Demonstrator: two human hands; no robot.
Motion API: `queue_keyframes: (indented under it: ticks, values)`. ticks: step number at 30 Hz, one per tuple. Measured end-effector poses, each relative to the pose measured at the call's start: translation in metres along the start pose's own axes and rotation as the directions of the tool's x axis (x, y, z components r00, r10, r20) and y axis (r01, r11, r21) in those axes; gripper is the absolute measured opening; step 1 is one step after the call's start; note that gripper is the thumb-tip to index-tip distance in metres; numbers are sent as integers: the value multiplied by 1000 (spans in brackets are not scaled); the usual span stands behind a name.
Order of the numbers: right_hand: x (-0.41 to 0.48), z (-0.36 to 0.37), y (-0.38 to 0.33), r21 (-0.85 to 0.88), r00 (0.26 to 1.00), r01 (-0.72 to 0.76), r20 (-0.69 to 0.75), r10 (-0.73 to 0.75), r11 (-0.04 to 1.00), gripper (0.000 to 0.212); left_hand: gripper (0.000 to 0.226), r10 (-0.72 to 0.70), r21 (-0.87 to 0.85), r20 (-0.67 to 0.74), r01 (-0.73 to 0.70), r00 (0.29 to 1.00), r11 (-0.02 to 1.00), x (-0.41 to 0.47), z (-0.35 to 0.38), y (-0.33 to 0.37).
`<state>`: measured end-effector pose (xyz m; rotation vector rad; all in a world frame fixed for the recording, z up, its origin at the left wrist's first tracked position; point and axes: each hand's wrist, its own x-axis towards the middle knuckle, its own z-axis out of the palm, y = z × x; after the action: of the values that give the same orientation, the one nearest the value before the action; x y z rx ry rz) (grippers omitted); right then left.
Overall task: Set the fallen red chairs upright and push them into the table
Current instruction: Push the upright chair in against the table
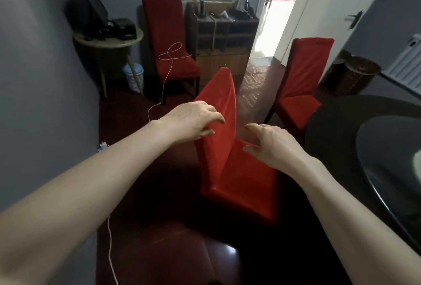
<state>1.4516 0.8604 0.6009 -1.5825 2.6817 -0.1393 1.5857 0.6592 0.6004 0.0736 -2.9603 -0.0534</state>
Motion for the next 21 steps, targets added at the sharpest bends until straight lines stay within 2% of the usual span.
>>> queue_keyframes:
  ticks: [6, 12, 18, 21]
  values:
    - [102, 24, -2, -6, 998, -58, 30, 59, 998, 57, 48, 61, 8, 20, -61, 998, 998, 55, 31, -92]
    - [196, 56, 32, 49, 989, -148, 5, 148, 988, 58, 53, 151, 32, 102, -155, 983, 987, 150, 66, -171]
    - [285, 80, 70, 135, 958, -282, 88, 272, 950, 59, 55, 310, 22, 188, -320, 932, 947, 261, 93, -233]
    - [317, 92, 84, 151, 938, -339, 135, 321, 929, 61, 52, 401, -41, 198, -401, 894, 915, 303, 112, -255]
